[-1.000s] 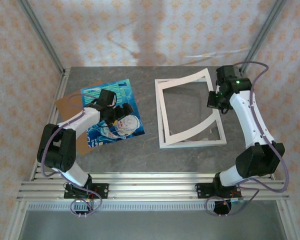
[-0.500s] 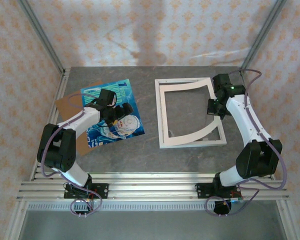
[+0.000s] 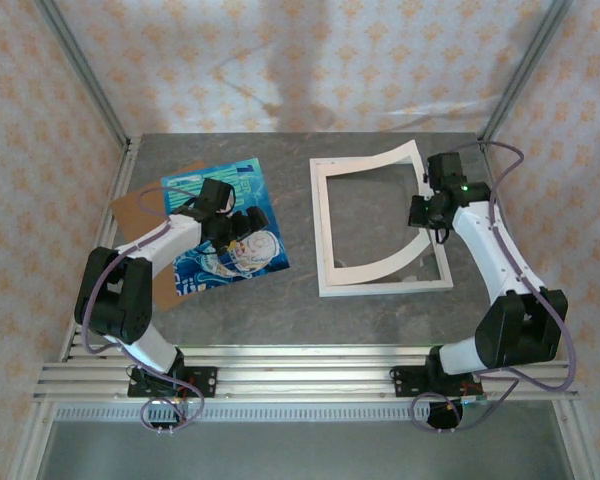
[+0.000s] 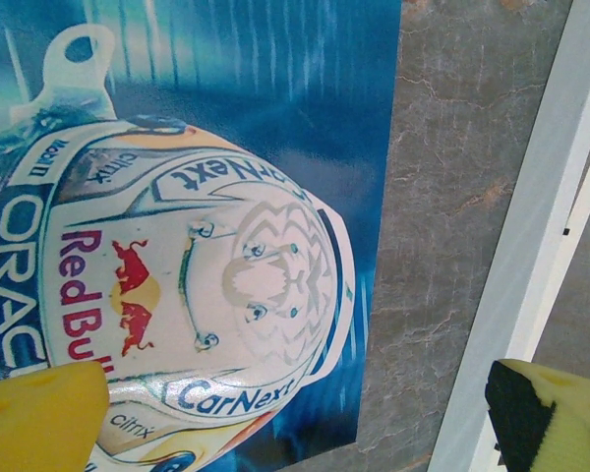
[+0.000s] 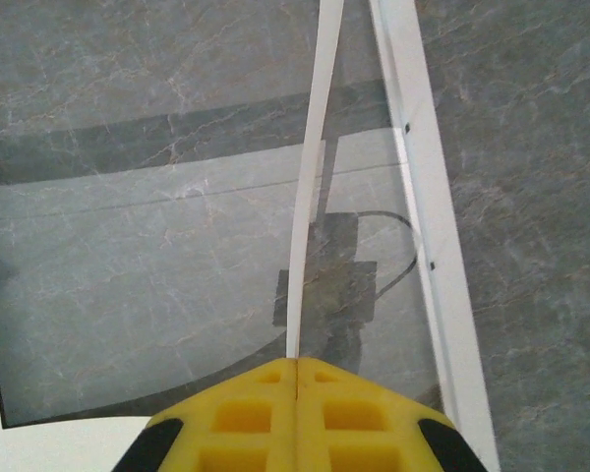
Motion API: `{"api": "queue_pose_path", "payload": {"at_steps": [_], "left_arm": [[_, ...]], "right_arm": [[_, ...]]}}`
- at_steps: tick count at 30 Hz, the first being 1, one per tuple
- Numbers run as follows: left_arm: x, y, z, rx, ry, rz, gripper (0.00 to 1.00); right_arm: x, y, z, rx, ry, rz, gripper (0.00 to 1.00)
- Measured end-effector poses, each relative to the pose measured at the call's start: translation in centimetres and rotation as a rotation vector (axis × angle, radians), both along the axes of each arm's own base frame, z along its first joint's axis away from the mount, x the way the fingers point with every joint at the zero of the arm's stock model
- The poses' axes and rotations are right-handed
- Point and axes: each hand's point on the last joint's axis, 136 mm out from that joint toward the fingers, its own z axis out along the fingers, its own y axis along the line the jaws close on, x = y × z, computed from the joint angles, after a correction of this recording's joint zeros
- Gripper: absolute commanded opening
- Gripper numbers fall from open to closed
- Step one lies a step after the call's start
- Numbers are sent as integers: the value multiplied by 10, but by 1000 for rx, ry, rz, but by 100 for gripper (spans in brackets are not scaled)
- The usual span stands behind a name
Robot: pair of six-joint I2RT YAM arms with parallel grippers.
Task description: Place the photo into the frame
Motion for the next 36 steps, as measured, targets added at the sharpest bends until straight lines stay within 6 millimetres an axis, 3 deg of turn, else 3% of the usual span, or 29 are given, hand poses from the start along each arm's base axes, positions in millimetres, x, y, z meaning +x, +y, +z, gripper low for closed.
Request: {"api": "queue_pose_path", "payload": {"at_steps": [6,10,14,21,31,36], "left_arm": [[0,0,0,0,0,-1,100],[0,0,0,0,0,-1,100],[0,0,0,0,0,-1,100],[0,0,0,1,0,0,100],[0,1,0,5,0,2,100],[1,3,-1,16,-3,8,100]], "right_arm": [[-4,2,-10,16,20,-2,3],[-4,2,-10,15,19,-5,28],[-3,-1,-10,6,18,-22,64],[4,-11,-17,-40,37,-76,100],[11,-14,-5,-46,3,-109,99],[14,2,-2,66,-3,-147,95]]}}
